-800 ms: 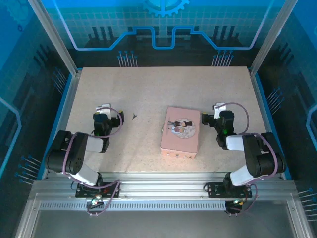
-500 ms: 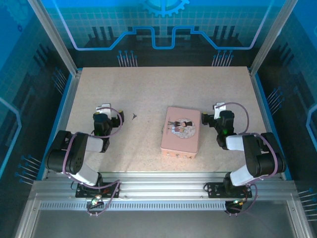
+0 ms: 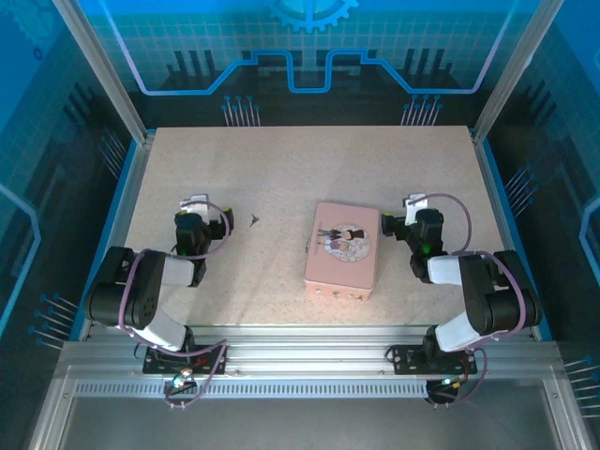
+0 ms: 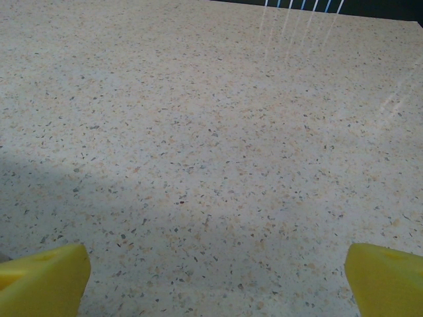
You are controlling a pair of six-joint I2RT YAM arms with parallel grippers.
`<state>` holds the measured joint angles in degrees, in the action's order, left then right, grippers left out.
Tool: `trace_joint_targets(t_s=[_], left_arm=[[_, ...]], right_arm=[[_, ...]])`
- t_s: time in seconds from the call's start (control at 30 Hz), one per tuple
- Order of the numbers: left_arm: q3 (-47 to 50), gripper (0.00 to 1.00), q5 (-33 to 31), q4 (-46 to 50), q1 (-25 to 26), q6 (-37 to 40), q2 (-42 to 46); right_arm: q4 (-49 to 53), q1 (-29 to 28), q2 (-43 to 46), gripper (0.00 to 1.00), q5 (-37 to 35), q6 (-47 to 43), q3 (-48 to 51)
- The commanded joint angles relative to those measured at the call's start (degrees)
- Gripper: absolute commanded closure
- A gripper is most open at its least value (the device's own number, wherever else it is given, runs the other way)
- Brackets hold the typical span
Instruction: Unlock a padlock with a key
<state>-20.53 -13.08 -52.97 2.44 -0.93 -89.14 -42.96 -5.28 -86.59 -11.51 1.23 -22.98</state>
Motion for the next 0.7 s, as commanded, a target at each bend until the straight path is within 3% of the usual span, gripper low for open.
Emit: trace_joint_targets(t_s=[0.0,0.07,0.17,0.23,0.5,0.6,0.67], left_arm=[[-1.08,0.01,1.66,-0.3,-0.59,0.4,0.46],[-1.02,0.01,1.57,-0.55,-0.59,0.45,0.46],[-1.35,0.01,0.11,1.97,-0.59,-0.03,2.81],[-3.54,0.01,-2.68,9.11,-0.5,-0.85,5.99],[-12.15,0.01,-5.7,30.7,-0.46,-5.37,16.93],[-15.02,0.01,-1.36,36.98,-0.67,-11.0,20.49],[-16.63,0.01,1.12,43.1,-0.94,-21.57,23.18]], right_arm=[[-1.78,0.44,0.55,0.0,-0.34,0.18,-0.88],[-2.01,0.39,0.59,0.0,-0.65,0.22,-0.99],[5.49,0.64,4.04,0.0,-2.73,1.36,-3.51],[13.26,0.79,6.69,0.0,-3.78,1.98,-6.81],[23.82,0.58,17.38,0.0,0.31,5.98,-10.96],[32.35,0.87,21.25,0.0,3.63,11.64,-14.77],[38.69,1.68,23.04,0.0,6.55,18.19,-17.51]])
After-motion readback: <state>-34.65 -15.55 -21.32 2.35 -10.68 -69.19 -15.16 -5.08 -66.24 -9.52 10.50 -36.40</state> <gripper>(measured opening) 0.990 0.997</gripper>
